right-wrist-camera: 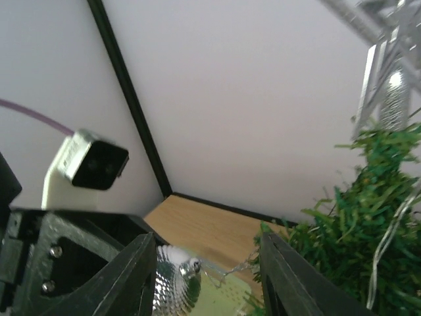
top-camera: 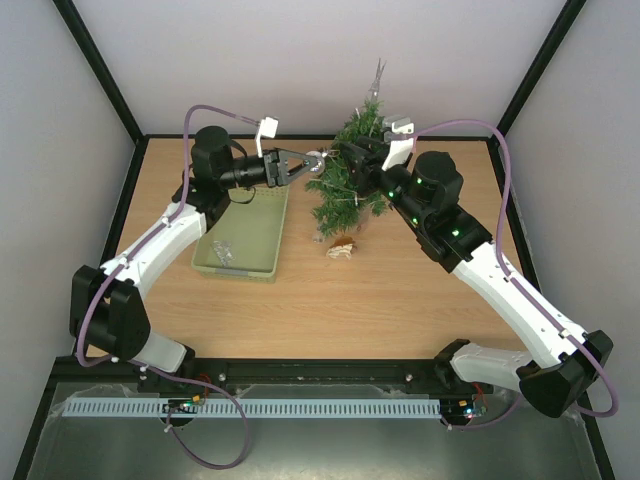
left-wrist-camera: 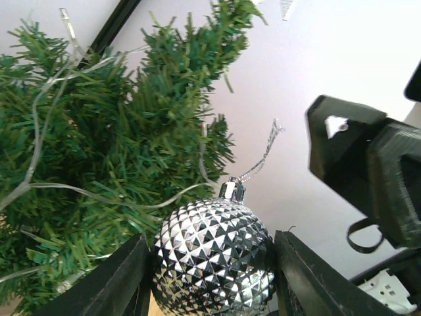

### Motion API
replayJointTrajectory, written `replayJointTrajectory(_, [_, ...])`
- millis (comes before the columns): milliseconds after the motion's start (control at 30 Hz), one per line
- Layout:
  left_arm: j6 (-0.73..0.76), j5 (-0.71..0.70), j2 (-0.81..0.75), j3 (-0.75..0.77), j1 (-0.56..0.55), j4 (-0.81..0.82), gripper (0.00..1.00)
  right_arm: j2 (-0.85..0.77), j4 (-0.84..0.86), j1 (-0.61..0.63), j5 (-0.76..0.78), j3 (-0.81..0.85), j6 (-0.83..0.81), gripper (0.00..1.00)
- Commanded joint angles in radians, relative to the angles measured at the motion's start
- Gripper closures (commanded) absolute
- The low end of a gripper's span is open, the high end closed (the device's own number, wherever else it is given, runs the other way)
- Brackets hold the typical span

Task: Decorate the small christmas tree
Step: Hang the decoration item on the Christmas tree.

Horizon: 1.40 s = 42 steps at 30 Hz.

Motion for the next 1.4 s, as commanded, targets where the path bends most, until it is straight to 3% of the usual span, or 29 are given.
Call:
replayJointTrajectory(0, [0.001, 0.04, -0.062, -0.009, 0.007, -0.01, 0.69, -0.002, -0.063, -0.003, -0.07, -0.003, -0.043, 0.58])
replayJointTrajectory(267, [-0.037, 0.054, -0.096, -0.015, 0.006, -0.004, 0.69, -0.003, -0.058, -0.004, -0.09, -0.002, 0.014, 0.58])
replayJointTrajectory(400, [-0.083, 0.064, -0.118, -0.041, 0.004, 0.042, 0.69, -0.01, 0.01, -0.003, -0.226, -0.026, 0.144, 0.58])
replayJointTrajectory(533, [-0.097, 0.075, -0.122, -0.044, -0.001, 0.047, 0.68, -0.022, 0.074, -0.004, -0.225, -0.058, 0.228, 0.59])
replayJointTrajectory(767, [-0.147, 0.08, -0.115, -0.066, -0.011, 0.113, 0.68, -0.015, 0.094, -0.005, -0.19, -0.053, 0.247, 0.98])
replayJointTrajectory(867, [-0.155, 0.077, -0.099, -0.049, -0.011, 0.099, 0.69, -0.022, 0.107, -0.003, -0.161, -0.054, 0.246, 0.97])
replayJointTrajectory(933, [-0.161, 0.077, -0.092, -0.042, -0.011, 0.106, 0.69, -0.02, 0.101, -0.005, -0.133, -0.046, 0.235, 0.87])
replayJointTrajectory(1000, [-0.172, 0.076, -0.089, -0.039, -0.012, 0.119, 0.69, -0.012, 0.084, -0.005, -0.125, -0.033, 0.217, 0.84])
replayJointTrajectory(1133, [-0.177, 0.078, -0.089, -0.038, -0.014, 0.118, 0.69, 0.008, 0.057, -0.005, -0.117, -0.012, 0.2, 0.97])
replayJointTrajectory(1367, [-0.208, 0.053, -0.065, -0.016, -0.015, 0.127, 0.69, 0.035, 0.076, -0.007, -0.058, -0.004, 0.18, 0.98])
